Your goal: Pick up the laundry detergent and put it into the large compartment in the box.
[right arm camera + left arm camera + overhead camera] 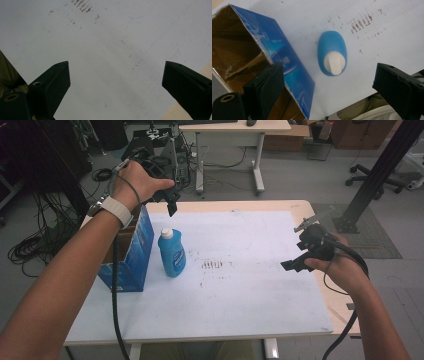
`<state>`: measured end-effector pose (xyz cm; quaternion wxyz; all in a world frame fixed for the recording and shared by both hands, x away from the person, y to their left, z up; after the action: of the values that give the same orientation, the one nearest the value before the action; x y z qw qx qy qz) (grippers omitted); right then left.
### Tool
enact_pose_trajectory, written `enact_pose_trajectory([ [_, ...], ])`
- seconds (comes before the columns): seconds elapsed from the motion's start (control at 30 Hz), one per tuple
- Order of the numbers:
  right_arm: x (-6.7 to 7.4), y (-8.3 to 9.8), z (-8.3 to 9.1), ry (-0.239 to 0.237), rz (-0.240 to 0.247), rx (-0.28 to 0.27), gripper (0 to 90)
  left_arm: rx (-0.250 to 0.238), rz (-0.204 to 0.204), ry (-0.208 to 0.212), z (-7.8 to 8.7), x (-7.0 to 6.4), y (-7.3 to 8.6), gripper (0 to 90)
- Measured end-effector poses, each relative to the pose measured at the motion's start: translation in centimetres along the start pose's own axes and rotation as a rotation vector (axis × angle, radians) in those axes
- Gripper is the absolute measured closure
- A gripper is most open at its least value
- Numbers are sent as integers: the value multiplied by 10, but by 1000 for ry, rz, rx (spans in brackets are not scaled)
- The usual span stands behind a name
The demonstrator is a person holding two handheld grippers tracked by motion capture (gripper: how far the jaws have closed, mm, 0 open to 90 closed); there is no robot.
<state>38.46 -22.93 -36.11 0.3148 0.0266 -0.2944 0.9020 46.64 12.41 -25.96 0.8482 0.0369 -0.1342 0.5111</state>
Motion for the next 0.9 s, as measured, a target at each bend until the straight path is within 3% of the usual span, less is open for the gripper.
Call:
enact_pose_trajectory([
  [0.9, 2, 1, -1, -3, -1, 2, 82, 38, 19, 11, -25, -10, 5, 104],
])
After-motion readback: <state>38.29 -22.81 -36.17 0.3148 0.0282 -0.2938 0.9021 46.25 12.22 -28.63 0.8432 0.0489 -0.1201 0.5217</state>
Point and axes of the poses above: each handheld gripper's, and its own axes: z roughly backward along the jaws, y roughly out of its underside, x roughly to its left, the point moved 10 cm from there along -z, roughly forward along the jaws, and after that the axes turned 15 degrees about -y, right-handed, at the moved point
